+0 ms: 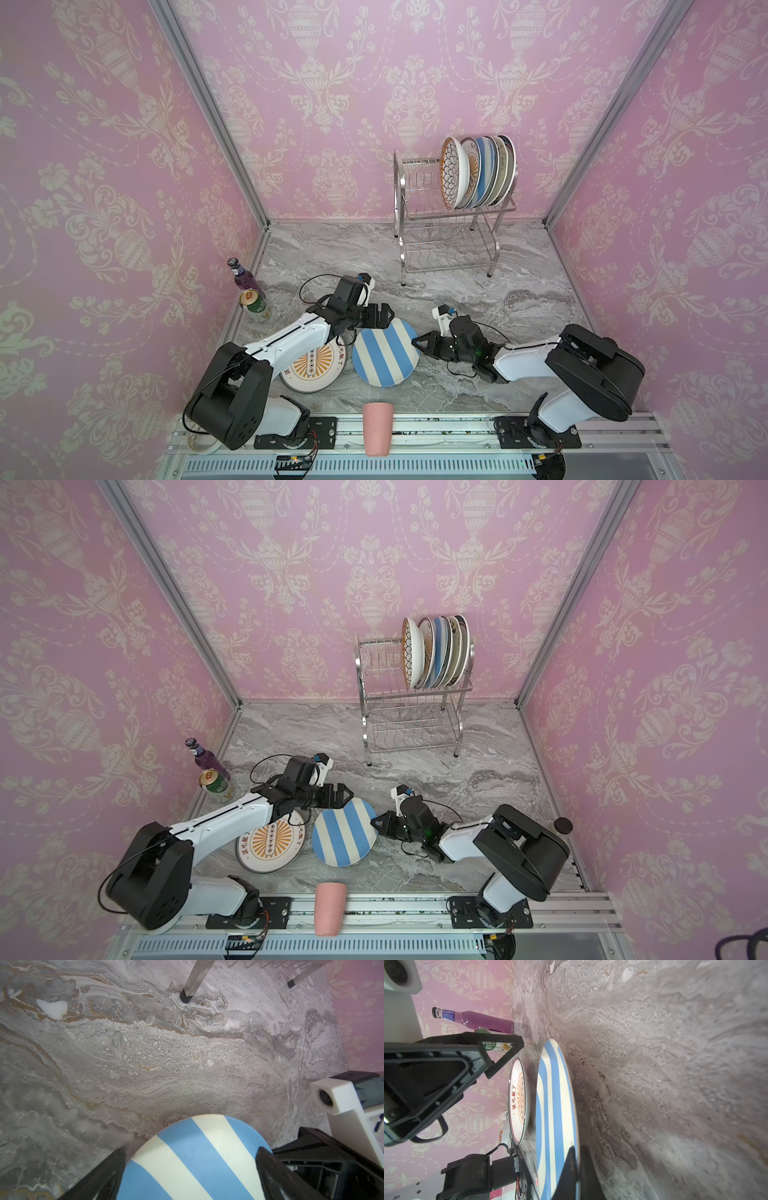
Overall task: Load the plates into the dish rack
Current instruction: 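Lift the striped plate upright toward the rack with the right gripper while left gripper withdraws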
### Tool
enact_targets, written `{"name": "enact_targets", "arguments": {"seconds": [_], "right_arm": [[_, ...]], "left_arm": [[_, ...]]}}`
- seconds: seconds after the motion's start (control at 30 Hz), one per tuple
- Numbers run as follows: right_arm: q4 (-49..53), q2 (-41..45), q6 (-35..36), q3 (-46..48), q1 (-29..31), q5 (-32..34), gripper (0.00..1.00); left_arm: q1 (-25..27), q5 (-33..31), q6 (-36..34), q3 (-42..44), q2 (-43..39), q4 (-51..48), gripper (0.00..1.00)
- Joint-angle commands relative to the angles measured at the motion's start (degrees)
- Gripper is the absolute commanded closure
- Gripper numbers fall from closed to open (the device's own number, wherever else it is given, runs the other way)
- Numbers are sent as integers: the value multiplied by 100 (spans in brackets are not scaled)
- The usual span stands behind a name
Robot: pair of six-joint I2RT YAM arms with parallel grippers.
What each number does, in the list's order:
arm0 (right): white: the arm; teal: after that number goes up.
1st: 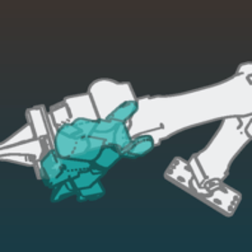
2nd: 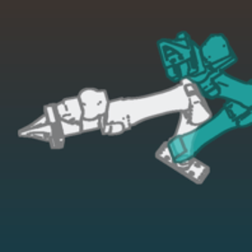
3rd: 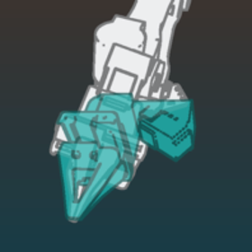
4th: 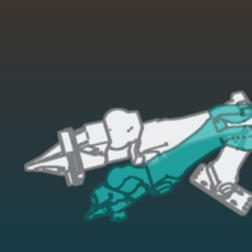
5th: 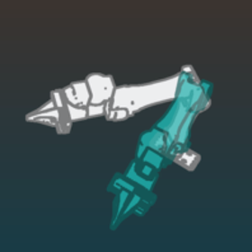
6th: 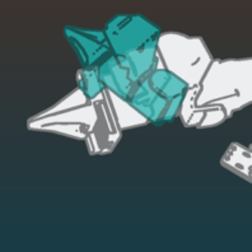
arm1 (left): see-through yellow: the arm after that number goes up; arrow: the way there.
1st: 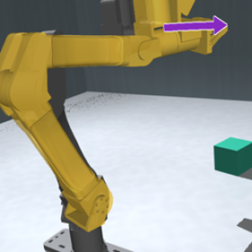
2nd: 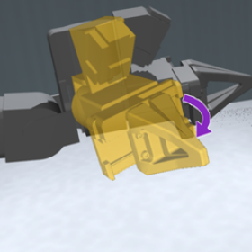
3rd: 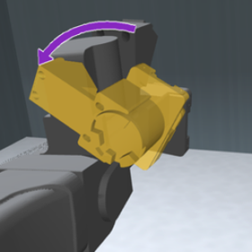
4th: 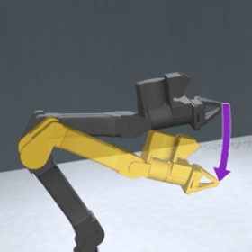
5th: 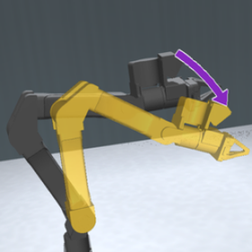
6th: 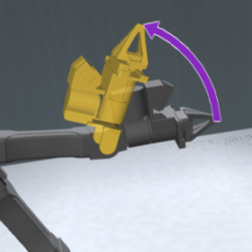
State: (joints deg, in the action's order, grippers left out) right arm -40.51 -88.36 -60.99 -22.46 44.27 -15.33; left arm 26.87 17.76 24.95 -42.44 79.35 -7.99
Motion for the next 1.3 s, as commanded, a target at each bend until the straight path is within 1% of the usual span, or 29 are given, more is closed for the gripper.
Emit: {"name": "enact_targets", "arguments": {"seconds": [0.0,0.07,0.13,0.27,0.33,0.5,0.6,0.67,0.77,0.87,0.97,1.1,1.2,1.27], "right_arm": [[730,307,409,-241,-74,211,100],[1110,501,559,-343,-124,278,100],[1709,776,828,-529,-179,411,100],[3469,1461,1705,-1240,-242,970,100],[4103,1731,2064,-1578,-282,1200,100],[4855,2201,2562,-2150,-489,1358,100],[5290,2369,2894,-2549,-526,1454,100],[5783,2452,3174,-2977,-534,1630,100],[6602,2455,3627,-3837,-544,2007,100],[7373,2224,4038,-5006,-542,2221,100],[7662,2034,4296,-5728,-541,2267,100],[8024,1752,4618,-6716,-534,2607,100],[8033,1627,4821,-7249,-539,3063,100],[8047,1481,5005,-7616,-535,3494,100]], "left_arm": [[37,-8,-203,-253,-17,39,1],[20,-190,-266,-321,-148,-37,1],[-42,-389,-348,-415,-303,-146,1],[-313,-475,-467,-578,-550,-225,1],[-435,-531,-564,-656,-634,-275,1],[-659,-663,-818,-792,-744,-348,1],[-868,-687,-791,-788,-889,-339,1],[-1090,-546,-685,-749,-996,-255,1],[-1329,-317,-667,-781,-1011,-167,1],[-1341,-153,-846,-879,-923,-166,1],[-1336,-104,-900,-902,-912,-183,1],[-1357,-183,-959,-880,-1029,-238,1],[-1368,-187,-1032,-919,-1083,-303,1],[-1373,-169,-1045,-959,-1070,-350,1]]}}
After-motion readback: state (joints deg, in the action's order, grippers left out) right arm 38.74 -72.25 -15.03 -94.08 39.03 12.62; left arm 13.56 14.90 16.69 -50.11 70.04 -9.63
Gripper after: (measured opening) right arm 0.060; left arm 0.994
